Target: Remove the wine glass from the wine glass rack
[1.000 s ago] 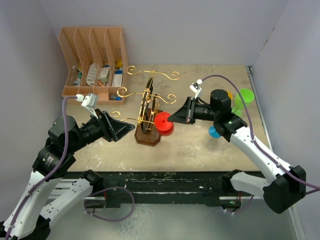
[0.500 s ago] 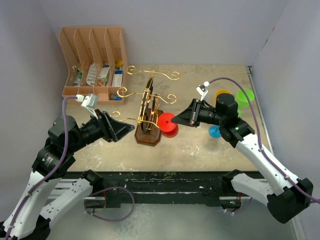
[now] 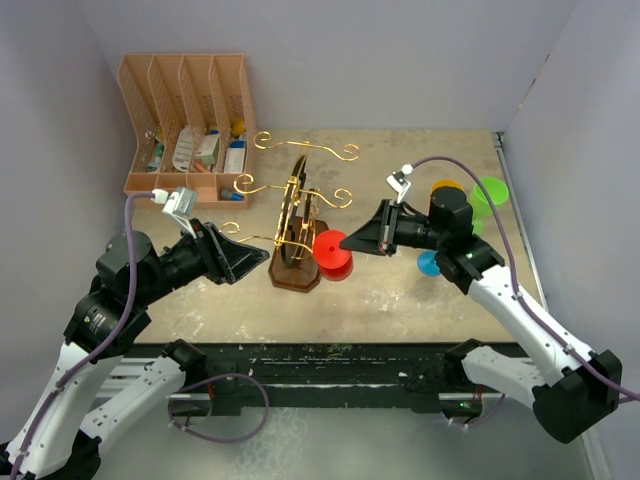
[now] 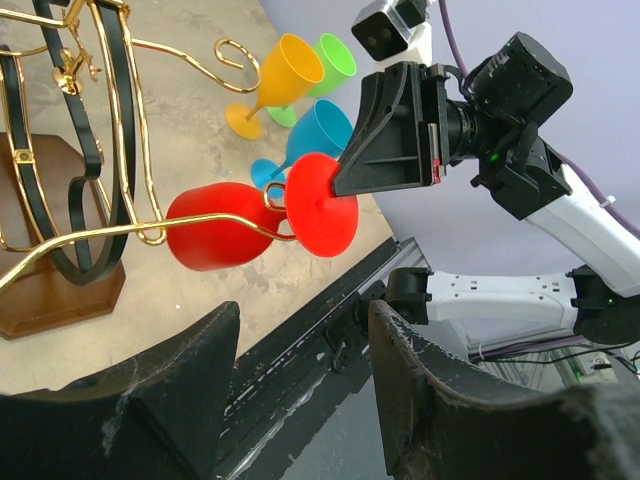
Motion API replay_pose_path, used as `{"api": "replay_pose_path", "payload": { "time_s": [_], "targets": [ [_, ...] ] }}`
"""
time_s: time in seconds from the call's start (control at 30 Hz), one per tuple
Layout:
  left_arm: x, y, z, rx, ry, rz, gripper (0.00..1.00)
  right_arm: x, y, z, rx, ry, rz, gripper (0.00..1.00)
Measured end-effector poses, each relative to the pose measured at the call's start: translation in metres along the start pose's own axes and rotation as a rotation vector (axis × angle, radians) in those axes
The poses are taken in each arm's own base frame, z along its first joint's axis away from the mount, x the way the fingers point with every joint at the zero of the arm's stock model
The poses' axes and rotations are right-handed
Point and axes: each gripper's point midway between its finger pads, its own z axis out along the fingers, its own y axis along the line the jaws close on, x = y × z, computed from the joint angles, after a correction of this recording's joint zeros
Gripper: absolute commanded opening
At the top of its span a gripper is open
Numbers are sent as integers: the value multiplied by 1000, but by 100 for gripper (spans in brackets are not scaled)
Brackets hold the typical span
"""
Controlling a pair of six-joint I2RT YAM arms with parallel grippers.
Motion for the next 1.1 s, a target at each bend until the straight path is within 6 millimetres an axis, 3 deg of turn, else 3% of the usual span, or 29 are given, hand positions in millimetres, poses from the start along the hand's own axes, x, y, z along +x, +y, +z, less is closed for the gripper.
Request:
{"api": "replay_pose_path", "payload": {
  "time_s": [0.4,1.1],
  "targets": [
    [-1,0,1,2,-1,1,58,-3,21,8,-119,47,28,0],
    [1,2,4,-3,10,-4,58,14,6,11,-94,125,28,0]
  ]
}}
